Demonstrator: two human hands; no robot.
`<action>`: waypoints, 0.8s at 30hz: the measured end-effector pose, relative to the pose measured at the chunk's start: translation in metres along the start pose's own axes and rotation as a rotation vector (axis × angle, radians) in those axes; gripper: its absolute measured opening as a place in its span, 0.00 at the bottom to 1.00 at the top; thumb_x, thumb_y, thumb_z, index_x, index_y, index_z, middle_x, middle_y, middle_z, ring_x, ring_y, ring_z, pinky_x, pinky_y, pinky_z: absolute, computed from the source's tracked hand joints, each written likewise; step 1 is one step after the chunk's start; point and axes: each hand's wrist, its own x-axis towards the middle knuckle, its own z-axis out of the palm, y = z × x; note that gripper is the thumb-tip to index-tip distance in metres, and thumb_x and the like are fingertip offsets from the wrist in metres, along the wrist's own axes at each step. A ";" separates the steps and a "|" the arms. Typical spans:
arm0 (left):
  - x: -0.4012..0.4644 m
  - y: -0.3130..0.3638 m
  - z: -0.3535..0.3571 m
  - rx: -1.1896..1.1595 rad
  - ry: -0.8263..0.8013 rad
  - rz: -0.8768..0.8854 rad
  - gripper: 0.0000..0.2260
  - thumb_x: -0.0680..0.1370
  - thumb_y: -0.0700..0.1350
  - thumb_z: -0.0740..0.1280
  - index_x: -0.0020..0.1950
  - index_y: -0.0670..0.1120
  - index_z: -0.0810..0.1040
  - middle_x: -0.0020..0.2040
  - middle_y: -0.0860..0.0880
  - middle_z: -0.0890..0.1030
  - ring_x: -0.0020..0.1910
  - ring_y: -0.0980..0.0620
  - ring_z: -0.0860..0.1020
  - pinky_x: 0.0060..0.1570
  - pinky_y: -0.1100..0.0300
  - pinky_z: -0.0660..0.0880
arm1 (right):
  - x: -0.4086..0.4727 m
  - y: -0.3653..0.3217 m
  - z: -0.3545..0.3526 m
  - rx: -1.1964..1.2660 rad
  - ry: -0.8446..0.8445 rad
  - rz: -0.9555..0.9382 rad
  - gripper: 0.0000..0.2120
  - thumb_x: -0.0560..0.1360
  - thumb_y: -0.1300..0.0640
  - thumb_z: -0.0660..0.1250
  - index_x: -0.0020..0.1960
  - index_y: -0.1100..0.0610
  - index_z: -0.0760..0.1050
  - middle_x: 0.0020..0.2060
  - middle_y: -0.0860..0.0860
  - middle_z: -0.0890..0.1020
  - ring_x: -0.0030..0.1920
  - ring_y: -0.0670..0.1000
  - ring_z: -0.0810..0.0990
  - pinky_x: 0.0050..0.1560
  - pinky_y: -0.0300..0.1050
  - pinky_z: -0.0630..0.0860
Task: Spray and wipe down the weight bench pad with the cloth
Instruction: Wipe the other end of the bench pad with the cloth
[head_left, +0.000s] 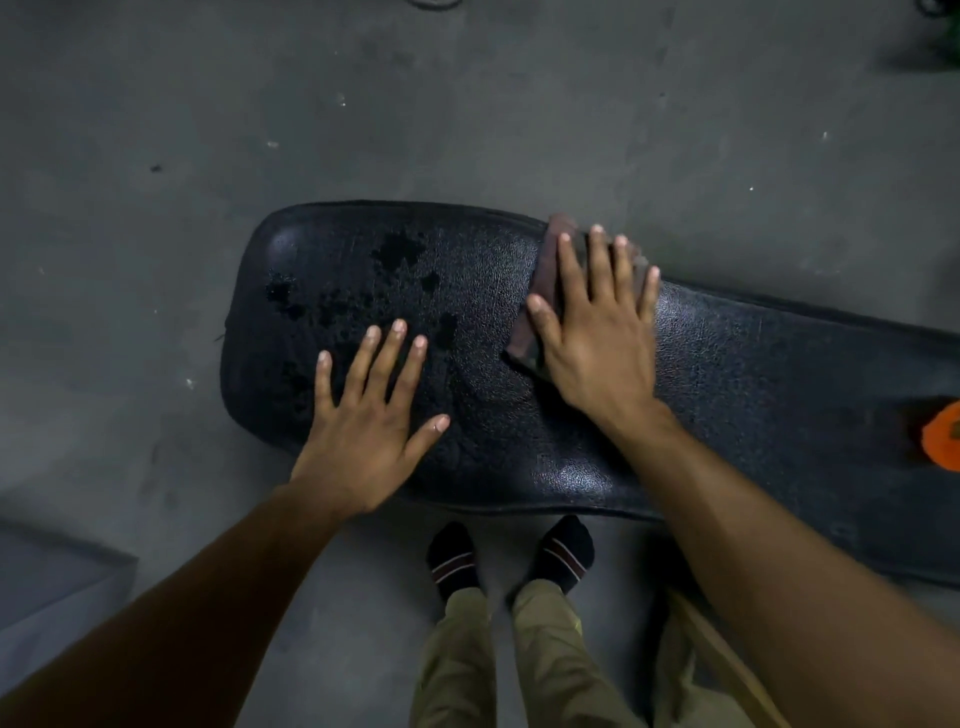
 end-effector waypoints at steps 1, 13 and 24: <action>0.000 0.000 0.000 0.000 0.005 0.000 0.37 0.81 0.67 0.47 0.83 0.50 0.39 0.83 0.50 0.38 0.82 0.49 0.38 0.76 0.32 0.42 | 0.005 -0.012 0.002 0.000 0.002 -0.018 0.34 0.86 0.34 0.44 0.86 0.50 0.48 0.86 0.54 0.48 0.85 0.58 0.43 0.83 0.65 0.40; 0.000 -0.001 0.000 -0.007 -0.007 0.008 0.36 0.81 0.68 0.46 0.83 0.50 0.40 0.83 0.50 0.38 0.82 0.49 0.38 0.75 0.32 0.42 | -0.058 0.066 -0.001 0.007 0.064 0.221 0.34 0.84 0.33 0.44 0.86 0.47 0.46 0.86 0.51 0.47 0.85 0.54 0.44 0.82 0.65 0.38; 0.002 -0.003 -0.005 -0.044 -0.063 0.007 0.36 0.80 0.69 0.41 0.81 0.53 0.32 0.80 0.53 0.29 0.78 0.52 0.28 0.74 0.34 0.34 | -0.092 0.001 0.022 0.059 0.080 0.336 0.35 0.85 0.35 0.46 0.86 0.50 0.46 0.86 0.54 0.45 0.85 0.58 0.42 0.82 0.65 0.39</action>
